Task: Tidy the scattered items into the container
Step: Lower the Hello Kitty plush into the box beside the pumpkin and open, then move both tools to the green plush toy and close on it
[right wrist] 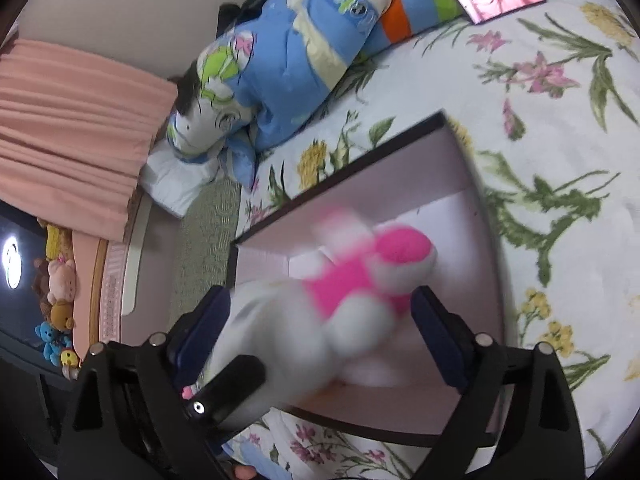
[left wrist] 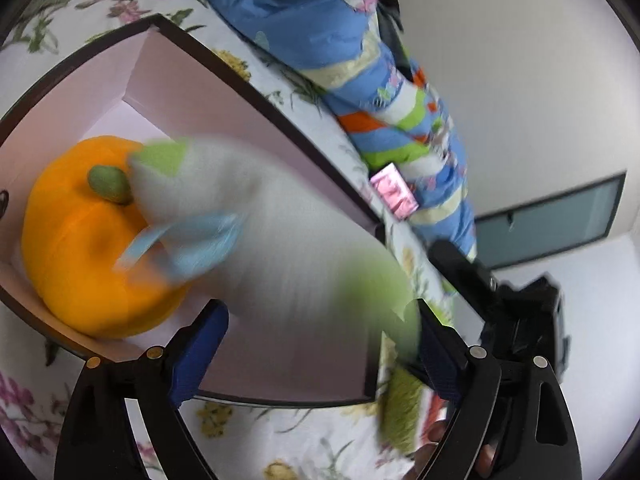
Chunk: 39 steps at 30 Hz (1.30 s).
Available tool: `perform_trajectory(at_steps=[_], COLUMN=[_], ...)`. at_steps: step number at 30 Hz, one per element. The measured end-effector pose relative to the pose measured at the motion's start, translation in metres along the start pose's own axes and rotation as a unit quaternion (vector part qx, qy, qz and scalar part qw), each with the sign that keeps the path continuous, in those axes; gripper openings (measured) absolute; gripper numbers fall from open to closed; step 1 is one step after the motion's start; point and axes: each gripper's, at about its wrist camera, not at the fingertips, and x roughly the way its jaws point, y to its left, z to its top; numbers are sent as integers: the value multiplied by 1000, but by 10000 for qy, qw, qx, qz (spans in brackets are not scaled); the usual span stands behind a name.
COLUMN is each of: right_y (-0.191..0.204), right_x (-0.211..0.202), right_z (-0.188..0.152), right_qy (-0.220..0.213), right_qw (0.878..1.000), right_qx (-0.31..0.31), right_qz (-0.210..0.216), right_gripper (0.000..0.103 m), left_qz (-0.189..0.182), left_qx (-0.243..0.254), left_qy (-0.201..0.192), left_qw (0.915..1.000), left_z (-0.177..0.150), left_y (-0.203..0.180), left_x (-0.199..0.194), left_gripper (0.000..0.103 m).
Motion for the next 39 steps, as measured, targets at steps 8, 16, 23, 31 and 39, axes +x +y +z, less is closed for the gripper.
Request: perform_trajectory(at_steps=[8,16,23,31,39], right_y=[-16,-33,-58,-82,-133], right_x=[-5,-24,-54,-107,-189], right_z=[-4,-22,-28,-40,-33], right_qy=[54,-114,-315,-537,-1032], right_qw=[9996,9964,9960,9972,9942], right_qx=[153,299,414,148,173], right_qz=[248,784,724,506,234], right_gripper=[97,103,103,103,103], left_qz=[-139,-650,-346,-162,-33], left_qx=[-141,-46,572,1163,1964], left_qy=[-282,-235,-473,-577,-110], left_qw=[9994,9976,9966,9914,9804], left_z=[-5,-8,-20,-41,-77], left_y=[11,3,-22,-51,-112], left_x=[-19,-21,-20,-11,14], left_gripper=[102,102,102,102,102])
